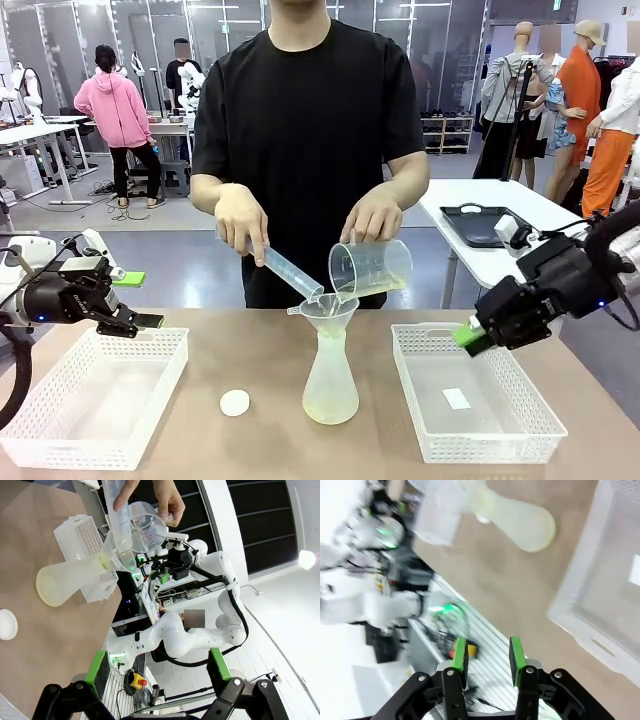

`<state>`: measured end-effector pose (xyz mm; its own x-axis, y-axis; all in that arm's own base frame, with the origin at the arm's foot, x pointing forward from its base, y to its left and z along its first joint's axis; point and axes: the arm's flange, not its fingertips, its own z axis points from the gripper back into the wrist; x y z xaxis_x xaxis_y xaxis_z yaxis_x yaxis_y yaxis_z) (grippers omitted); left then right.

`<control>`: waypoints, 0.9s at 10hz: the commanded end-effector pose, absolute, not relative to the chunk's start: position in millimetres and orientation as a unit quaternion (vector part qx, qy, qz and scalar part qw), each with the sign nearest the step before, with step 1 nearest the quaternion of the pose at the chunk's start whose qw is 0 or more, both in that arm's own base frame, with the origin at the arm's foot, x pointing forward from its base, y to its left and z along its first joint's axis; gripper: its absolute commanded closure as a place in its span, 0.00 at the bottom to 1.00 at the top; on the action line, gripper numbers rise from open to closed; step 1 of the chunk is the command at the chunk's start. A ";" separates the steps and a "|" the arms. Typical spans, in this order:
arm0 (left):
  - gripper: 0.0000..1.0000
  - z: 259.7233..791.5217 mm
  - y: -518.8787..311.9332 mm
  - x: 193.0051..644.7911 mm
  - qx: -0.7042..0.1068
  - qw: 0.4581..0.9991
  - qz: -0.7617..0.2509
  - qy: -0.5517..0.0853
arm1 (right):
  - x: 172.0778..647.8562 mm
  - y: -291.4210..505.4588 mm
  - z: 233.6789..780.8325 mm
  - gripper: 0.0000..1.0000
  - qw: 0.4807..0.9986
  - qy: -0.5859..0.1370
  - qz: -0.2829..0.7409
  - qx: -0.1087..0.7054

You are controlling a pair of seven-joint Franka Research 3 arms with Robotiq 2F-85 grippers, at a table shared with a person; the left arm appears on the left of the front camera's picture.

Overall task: Prepare the solutions needed for the experiment.
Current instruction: Once the solution is in the Big flask , pick up the Plastic Funnel and place it back into the right Organizing basket.

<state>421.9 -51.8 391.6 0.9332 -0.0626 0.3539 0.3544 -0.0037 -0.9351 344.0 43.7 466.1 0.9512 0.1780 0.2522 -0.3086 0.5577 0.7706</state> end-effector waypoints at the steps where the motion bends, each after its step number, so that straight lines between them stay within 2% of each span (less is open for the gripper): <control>1: 0.00 392.8 -52.1 421.8 -0.694 0.696 -0.150 -0.106 | 333.9 46.4 448.9 0.56 0.842 -0.112 0.095 0.520; 6: 0.00 392.8 -52.1 421.8 -0.694 0.696 -0.150 -0.106 | 328.7 49.9 417.0 0.56 0.807 -0.098 -0.001 0.583; 9: 0.00 392.8 -52.1 421.8 -0.694 0.696 -0.150 -0.106 | 334.1 42.6 412.4 0.27 0.794 -0.081 -0.028 0.602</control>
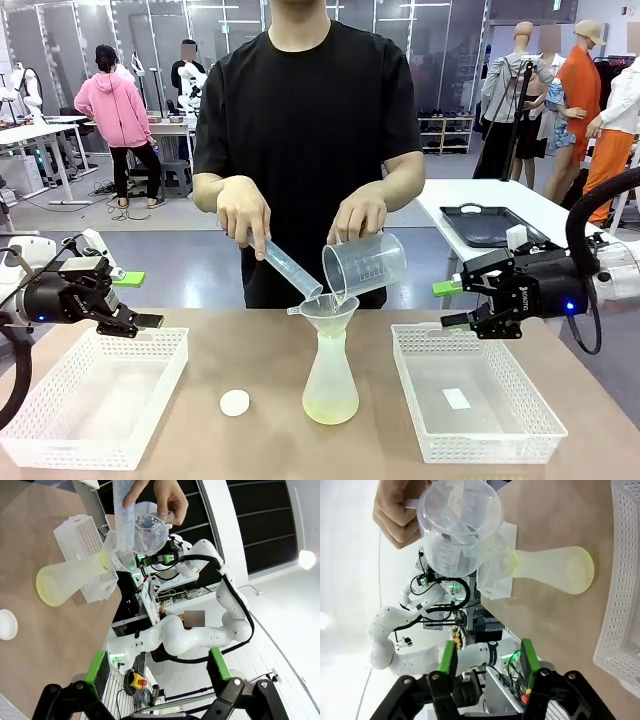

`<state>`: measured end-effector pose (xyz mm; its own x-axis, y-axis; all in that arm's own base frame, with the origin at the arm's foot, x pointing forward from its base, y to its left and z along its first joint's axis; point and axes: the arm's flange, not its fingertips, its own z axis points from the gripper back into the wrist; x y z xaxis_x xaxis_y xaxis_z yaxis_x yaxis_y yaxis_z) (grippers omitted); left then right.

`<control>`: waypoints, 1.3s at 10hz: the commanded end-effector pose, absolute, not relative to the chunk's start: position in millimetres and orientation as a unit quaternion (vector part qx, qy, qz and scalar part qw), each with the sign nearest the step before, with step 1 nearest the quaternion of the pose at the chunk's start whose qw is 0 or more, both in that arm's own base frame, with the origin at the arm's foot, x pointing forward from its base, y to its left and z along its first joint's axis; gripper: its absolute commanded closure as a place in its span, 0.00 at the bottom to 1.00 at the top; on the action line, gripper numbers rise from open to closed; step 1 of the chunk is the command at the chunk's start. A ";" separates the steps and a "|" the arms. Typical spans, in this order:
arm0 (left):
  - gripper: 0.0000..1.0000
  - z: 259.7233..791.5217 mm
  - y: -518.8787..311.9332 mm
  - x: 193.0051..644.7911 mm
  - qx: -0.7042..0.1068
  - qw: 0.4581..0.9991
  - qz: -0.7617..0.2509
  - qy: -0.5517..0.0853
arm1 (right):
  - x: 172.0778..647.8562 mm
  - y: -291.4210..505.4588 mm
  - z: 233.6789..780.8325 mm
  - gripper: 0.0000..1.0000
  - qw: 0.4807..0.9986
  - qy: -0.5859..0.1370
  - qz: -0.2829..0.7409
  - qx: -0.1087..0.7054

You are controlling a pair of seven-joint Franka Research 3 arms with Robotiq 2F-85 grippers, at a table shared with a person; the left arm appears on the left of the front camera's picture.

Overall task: Prepare the solutions needed for the experiment.
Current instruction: Once the solution is in the Big flask , pick up the Plastic Funnel and place it back into the right Organizing basket.

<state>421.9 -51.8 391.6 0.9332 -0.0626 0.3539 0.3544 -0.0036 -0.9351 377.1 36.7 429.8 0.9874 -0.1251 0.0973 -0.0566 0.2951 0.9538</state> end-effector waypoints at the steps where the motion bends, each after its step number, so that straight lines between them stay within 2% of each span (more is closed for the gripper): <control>1: 0.00 392.8 -52.1 421.8 -0.694 0.696 -0.150 -0.106 | 337.9 40.4 409.6 0.17 0.788 -0.071 -0.037 0.610; 4: 0.00 392.8 -52.1 421.8 -0.694 0.696 -0.150 -0.106 | 346.4 39.5 402.5 0.17 0.769 -0.042 -0.051 0.636; 5: 0.00 392.8 -52.1 421.8 -0.694 0.696 -0.150 -0.106 | 377.8 29.8 420.8 0.17 0.786 -0.060 -0.036 0.614; 13: 0.00 392.8 -52.1 421.8 -0.694 0.696 -0.150 -0.106 | 377.8 29.8 420.8 0.17 0.786 -0.060 -0.036 0.614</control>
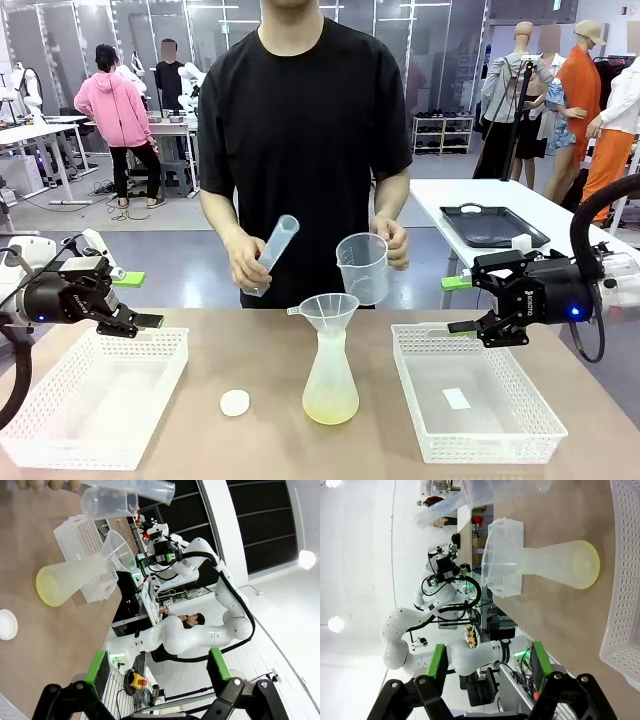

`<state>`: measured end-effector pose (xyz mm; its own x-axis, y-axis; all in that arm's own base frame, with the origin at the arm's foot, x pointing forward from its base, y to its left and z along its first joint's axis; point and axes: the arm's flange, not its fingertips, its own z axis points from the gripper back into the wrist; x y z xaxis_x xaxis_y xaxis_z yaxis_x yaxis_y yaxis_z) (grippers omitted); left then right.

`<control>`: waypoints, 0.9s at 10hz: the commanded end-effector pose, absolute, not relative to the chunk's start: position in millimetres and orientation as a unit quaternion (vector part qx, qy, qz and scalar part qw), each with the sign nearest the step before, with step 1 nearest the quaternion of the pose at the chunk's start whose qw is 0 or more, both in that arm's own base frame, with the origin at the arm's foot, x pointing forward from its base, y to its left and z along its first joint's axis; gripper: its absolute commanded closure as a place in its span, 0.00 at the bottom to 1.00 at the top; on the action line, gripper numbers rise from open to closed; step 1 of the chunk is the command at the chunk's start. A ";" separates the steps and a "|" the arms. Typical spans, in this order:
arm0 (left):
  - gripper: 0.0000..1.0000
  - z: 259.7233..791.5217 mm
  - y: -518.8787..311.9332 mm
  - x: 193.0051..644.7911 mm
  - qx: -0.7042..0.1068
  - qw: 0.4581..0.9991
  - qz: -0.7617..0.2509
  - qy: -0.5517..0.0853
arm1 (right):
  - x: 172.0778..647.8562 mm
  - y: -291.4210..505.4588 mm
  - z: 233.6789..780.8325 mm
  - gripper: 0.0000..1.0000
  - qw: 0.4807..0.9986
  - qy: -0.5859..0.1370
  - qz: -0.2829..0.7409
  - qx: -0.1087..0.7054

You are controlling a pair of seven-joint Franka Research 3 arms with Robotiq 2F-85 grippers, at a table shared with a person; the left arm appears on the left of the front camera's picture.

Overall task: Prepare the solutions needed for the experiment.
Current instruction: Once the solution is in the Big flask , pick up the Plastic Funnel and place it back into the right Organizing basket.

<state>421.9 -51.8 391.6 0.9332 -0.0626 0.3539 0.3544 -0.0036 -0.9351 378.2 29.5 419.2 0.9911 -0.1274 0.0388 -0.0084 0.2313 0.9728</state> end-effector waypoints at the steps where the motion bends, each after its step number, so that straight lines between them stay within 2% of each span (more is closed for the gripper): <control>1: 0.00 392.8 -52.1 421.8 -0.694 0.696 -0.150 -0.106 | 377.8 29.8 420.8 0.17 0.786 -0.060 -0.036 0.614; 9: 0.00 392.8 -52.1 421.8 -0.694 0.696 -0.150 -0.106 | 377.8 29.8 420.8 0.17 0.786 -0.060 -0.036 0.614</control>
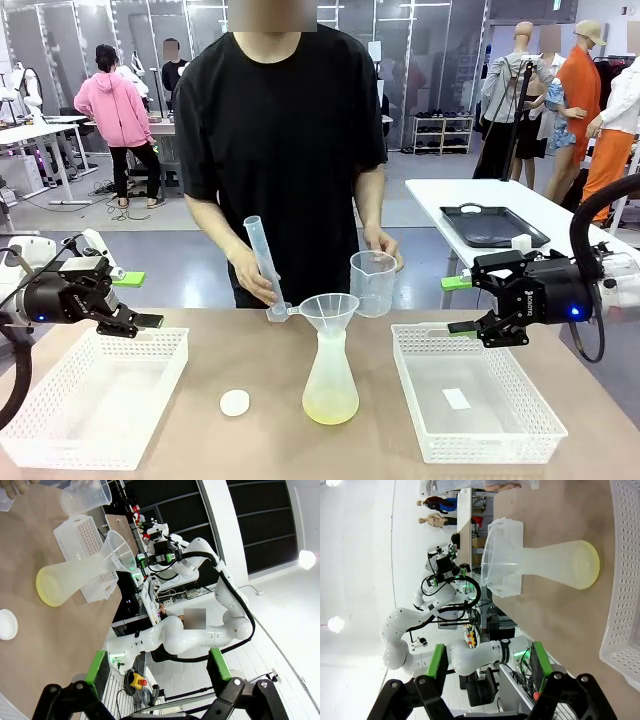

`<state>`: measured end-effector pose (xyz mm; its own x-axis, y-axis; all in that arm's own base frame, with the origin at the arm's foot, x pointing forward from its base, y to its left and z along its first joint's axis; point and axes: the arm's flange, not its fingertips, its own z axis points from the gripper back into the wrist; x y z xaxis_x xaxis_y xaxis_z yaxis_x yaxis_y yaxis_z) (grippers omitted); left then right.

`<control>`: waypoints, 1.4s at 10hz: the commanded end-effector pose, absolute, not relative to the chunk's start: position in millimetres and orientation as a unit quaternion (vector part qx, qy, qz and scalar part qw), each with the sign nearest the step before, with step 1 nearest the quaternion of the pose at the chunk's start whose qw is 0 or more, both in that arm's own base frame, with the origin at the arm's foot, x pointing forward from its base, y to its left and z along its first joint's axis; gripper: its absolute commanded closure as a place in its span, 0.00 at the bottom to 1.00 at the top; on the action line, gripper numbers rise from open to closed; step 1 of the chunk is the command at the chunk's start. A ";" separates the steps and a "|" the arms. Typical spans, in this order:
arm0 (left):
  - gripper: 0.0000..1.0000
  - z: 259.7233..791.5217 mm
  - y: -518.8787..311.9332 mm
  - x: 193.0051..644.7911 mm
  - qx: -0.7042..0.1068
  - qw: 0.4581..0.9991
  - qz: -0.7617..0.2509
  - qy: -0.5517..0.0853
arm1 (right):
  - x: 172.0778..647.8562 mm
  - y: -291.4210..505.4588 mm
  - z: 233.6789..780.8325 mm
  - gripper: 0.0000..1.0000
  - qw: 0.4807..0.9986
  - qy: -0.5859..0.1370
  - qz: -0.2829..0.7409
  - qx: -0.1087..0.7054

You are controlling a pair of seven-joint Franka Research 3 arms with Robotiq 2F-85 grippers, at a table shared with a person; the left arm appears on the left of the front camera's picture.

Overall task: Prepare the solutions needed for the experiment.
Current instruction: Once the solution is in the Big flask , pick up the Plastic Funnel and place it back into the right Organizing basket.

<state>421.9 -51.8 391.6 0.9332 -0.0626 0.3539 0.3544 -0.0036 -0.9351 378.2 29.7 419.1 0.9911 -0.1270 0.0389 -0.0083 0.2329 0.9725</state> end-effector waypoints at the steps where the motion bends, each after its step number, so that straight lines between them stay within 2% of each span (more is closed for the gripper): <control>1: 0.00 392.8 -52.1 421.8 -0.694 0.696 -0.150 -0.106 | 377.8 29.8 420.8 0.17 0.786 -0.060 -0.036 0.614; 2: 0.00 392.8 -52.1 421.8 -0.694 0.696 -0.150 -0.106 | 378.2 29.7 419.1 0.17 0.783 -0.055 -0.038 0.618; 6: 0.00 392.8 -52.1 421.8 -0.694 0.696 -0.150 -0.106 | 389.9 79.1 464.1 0.17 0.798 -0.139 0.035 0.585; 10: 0.00 392.8 -52.1 421.8 -0.694 0.696 -0.150 -0.106 | 387.9 132.8 499.4 0.17 0.842 -0.216 0.165 0.465; 14: 0.00 392.8 -52.1 421.8 -0.694 0.696 -0.150 -0.106 | 376.5 146.0 510.7 0.17 0.884 -0.235 0.259 0.310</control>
<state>421.9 -51.8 391.6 0.9332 -0.0627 0.3539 0.3544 -0.0036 -0.9351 379.1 145.1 511.7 0.7682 0.2857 0.5729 -0.6011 0.6297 0.4921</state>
